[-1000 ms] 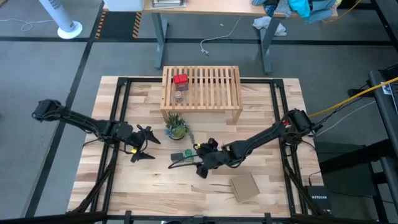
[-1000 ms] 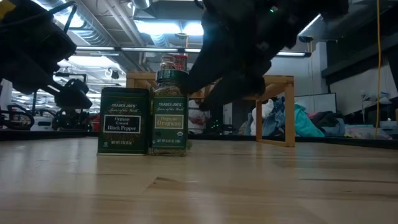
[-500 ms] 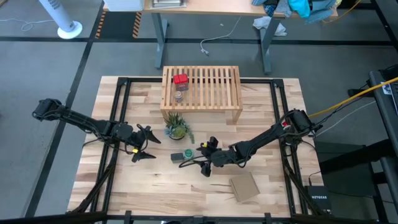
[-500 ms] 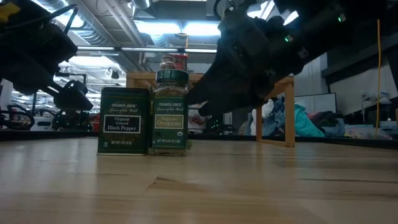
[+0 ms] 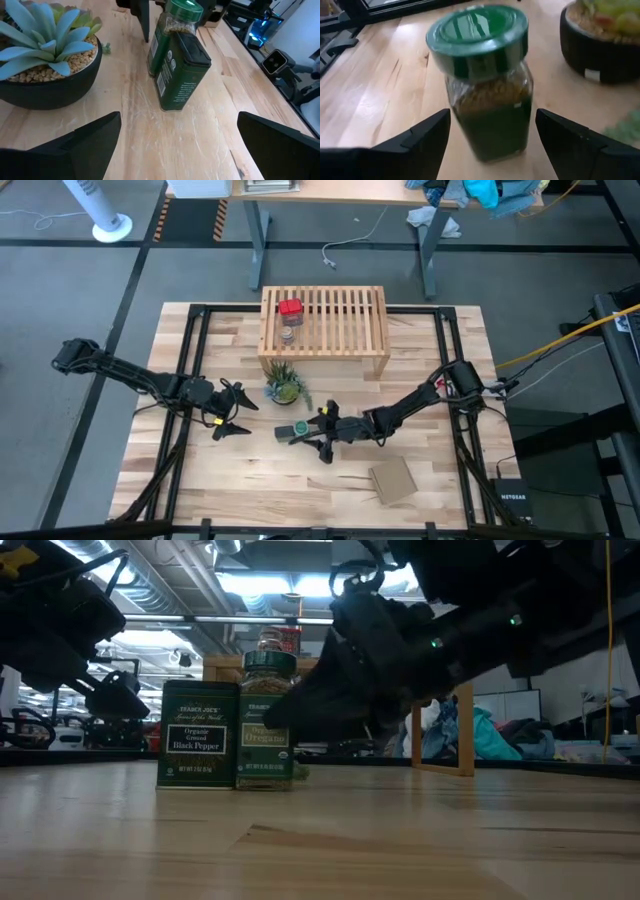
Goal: Shelf spices
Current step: Put the green seasoning bottle on the shelf
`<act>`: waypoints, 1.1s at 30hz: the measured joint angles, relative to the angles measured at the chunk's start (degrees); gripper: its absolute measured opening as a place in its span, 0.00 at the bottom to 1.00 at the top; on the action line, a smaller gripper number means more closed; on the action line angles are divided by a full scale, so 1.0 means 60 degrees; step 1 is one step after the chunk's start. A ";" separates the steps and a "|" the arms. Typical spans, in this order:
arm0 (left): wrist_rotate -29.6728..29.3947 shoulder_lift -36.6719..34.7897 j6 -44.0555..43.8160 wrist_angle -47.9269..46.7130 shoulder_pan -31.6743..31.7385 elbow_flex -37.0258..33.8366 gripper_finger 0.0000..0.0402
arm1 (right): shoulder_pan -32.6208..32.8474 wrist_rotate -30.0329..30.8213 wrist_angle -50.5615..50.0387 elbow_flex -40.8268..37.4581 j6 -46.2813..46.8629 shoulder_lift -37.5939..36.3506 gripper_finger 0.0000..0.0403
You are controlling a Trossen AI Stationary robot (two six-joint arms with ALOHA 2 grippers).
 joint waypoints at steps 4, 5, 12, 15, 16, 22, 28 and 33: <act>0.0000 0.0000 -0.0005 -0.0042 0.0000 0.0000 0.98 | -0.0118 0.0004 0.0170 0.0011 -0.0329 0.0000 0.74; 0.0000 0.0000 0.0004 -0.0049 0.0000 0.0000 0.98 | -0.0159 -0.0006 0.0160 0.0011 -0.0332 0.0000 0.74; -0.0030 0.0000 0.0026 -0.0058 0.0000 0.0000 0.98 | -0.0177 0.0007 0.0398 0.0007 -0.0579 0.0022 0.74; -0.0112 0.0000 0.0024 -0.0055 0.0000 -0.0004 0.98 | -0.0177 0.0015 0.0408 0.0007 -0.0706 0.0022 0.69; -0.0130 0.0000 0.0024 -0.0055 0.0003 -0.0004 0.98 | -0.0177 0.0015 0.0408 0.0009 -0.0744 0.0022 0.67; -0.0131 0.0000 0.0024 -0.0051 0.0004 -0.0004 0.98 | -0.0177 0.0036 0.0432 0.0010 -0.0788 0.0022 0.50; -0.0135 0.0000 0.0024 -0.0051 0.0004 -0.0004 0.98 | -0.0164 0.0036 0.0429 0.0011 -0.0784 0.0022 0.50; -0.0135 0.0000 0.0024 -0.0051 0.0004 -0.0004 0.98 | -0.0162 0.0025 0.0586 0.0007 -0.0792 0.0022 0.50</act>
